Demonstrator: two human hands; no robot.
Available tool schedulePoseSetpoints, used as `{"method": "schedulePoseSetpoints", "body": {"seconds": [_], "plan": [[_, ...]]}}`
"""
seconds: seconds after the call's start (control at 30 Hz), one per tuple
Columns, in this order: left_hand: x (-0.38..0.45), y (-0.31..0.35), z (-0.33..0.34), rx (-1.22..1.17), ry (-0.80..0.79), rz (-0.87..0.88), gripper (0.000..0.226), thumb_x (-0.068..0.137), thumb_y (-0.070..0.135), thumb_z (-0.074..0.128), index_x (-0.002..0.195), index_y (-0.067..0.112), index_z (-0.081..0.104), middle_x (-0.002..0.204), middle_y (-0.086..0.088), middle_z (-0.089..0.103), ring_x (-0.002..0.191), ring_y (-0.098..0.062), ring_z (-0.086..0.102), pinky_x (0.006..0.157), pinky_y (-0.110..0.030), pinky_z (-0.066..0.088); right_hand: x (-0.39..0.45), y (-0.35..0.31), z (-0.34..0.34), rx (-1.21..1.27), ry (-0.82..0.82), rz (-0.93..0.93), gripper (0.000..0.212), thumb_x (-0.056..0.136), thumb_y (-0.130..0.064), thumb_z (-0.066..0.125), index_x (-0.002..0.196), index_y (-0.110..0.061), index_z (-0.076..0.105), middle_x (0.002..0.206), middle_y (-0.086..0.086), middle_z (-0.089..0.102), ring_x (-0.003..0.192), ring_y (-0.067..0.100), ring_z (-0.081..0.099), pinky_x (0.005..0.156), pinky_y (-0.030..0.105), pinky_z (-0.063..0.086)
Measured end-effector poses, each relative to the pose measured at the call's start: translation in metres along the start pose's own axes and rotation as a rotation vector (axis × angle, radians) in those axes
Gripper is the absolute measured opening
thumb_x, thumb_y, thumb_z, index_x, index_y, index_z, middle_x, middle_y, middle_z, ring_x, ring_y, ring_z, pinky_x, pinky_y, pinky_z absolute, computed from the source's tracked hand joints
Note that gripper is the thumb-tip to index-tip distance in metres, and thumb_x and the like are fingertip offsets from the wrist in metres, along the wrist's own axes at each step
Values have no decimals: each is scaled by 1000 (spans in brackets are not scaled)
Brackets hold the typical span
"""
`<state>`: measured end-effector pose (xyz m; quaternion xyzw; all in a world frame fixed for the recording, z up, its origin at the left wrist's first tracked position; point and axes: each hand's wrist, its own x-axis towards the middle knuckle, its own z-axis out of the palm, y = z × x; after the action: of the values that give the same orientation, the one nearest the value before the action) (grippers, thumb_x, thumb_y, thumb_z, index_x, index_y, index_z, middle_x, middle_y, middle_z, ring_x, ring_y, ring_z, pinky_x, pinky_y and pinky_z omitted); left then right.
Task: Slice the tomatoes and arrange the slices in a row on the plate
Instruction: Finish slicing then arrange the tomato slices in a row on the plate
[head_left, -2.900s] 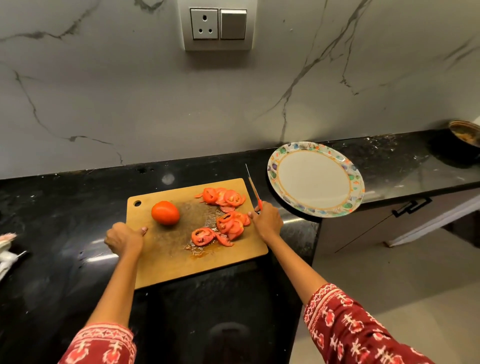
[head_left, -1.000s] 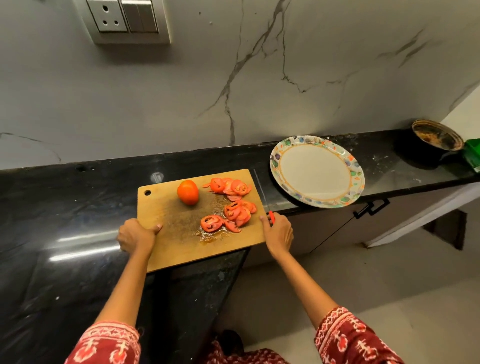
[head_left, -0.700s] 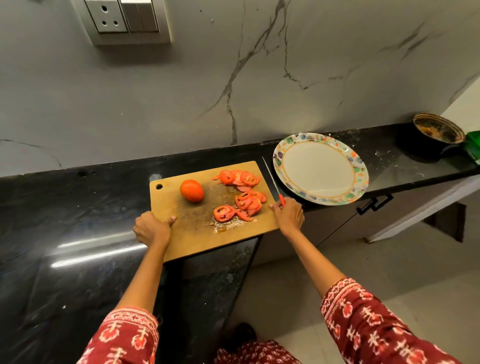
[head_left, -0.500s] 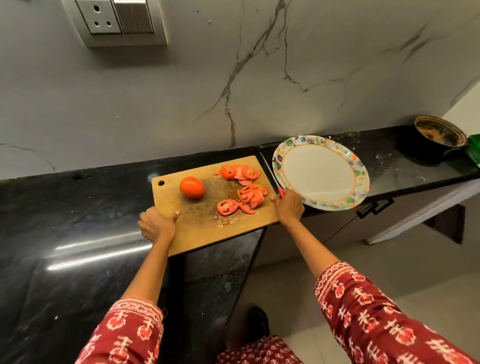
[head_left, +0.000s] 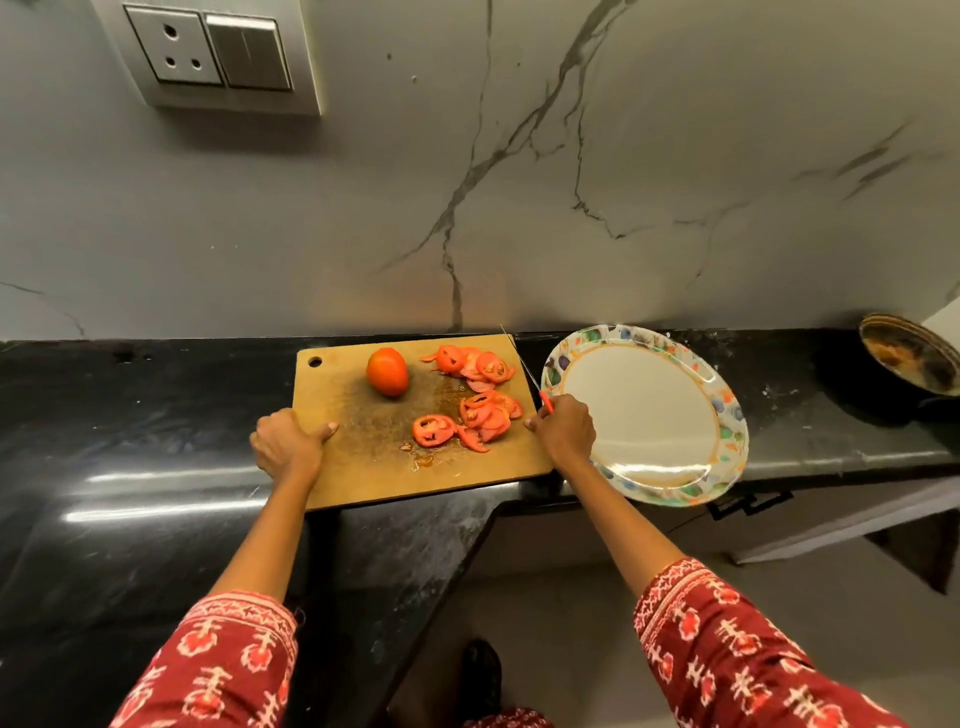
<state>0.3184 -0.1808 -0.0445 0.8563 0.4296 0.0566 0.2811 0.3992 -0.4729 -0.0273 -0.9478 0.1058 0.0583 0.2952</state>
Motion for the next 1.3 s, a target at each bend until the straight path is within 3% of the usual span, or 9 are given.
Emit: {"method": "schedulePoseSetpoints", "body": {"seconds": [0.17, 0.27, 0.37, 0.5, 0.7, 0.8, 0.97, 1.1, 1.3], "plan": [[-2, 19, 5, -11, -19, 3, 48, 71, 34, 78, 100, -1, 62, 104, -21, 61, 101, -37, 55, 77, -44, 47, 14, -9, -5, 49, 17, -106, 29, 87, -29, 65, 93, -2, 68, 92, 15, 69, 87, 32, 64, 65, 29, 43], [-5, 33, 6, 85, -38, -28, 53, 74, 31, 76, 110, -2, 56, 117, -23, 53, 110, -37, 47, 88, -47, 45, 17, -16, -6, 99, -8, -155, 30, 87, -32, 65, 88, -2, 68, 89, 17, 68, 84, 32, 63, 63, 29, 41], [-6, 60, 8, 88, -46, 119, 65, 77, 32, 74, 128, 2, 48, 129, -22, 47, 120, -38, 40, 97, -48, 37, 17, -23, -5, 155, -4, -155, 32, 88, -34, 63, 85, -3, 67, 87, 17, 68, 83, 31, 63, 63, 28, 39], [2, 103, 21, -112, -206, 297, 79, 76, 43, 72, 139, 10, 37, 135, -18, 46, 126, -34, 40, 101, -44, 37, 16, -29, -2, 214, 3, -176, 31, 87, -35, 63, 78, -5, 66, 79, 14, 66, 76, 27, 62, 61, 29, 43], [7, 115, 34, -29, -269, 197, 66, 75, 40, 74, 126, 9, 48, 129, -17, 52, 120, -34, 46, 95, -39, 41, 11, -36, 7, 237, -42, -235, 35, 85, -35, 66, 79, -1, 66, 73, 12, 65, 71, 25, 60, 64, 36, 47], [8, 102, 29, -94, -363, 266, 66, 70, 29, 80, 128, 16, 50, 130, -15, 51, 120, -32, 47, 97, -40, 40, 10, -45, 18, 253, -94, -282, 34, 86, -38, 63, 77, -6, 63, 70, 8, 61, 66, 21, 56, 60, 36, 46], [-5, 76, 20, -231, -244, 362, 53, 71, 14, 78, 117, 16, 51, 125, -12, 52, 115, -31, 48, 91, -37, 41, 5, -71, 22, 305, -138, -369, 20, 93, -28, 55, 89, -10, 60, 76, -2, 58, 67, 11, 51, 59, 26, 35], [-5, 66, 17, -394, -229, 490, 57, 63, -2, 79, 110, 12, 49, 121, -9, 52, 111, -24, 50, 88, -32, 45, -4, -84, 25, 400, -178, -395, 23, 97, -22, 47, 80, -9, 55, 66, 0, 50, 59, 10, 44, 56, 29, 34], [-14, 47, 25, -476, -210, 551, 52, 65, 12, 82, 104, 19, 49, 112, 3, 49, 106, -12, 47, 89, -28, 45, -26, -92, 34, 442, -414, -357, 31, 99, -15, 36, 75, -16, 56, 56, -2, 54, 42, 0, 48, 52, 20, 36]]}}
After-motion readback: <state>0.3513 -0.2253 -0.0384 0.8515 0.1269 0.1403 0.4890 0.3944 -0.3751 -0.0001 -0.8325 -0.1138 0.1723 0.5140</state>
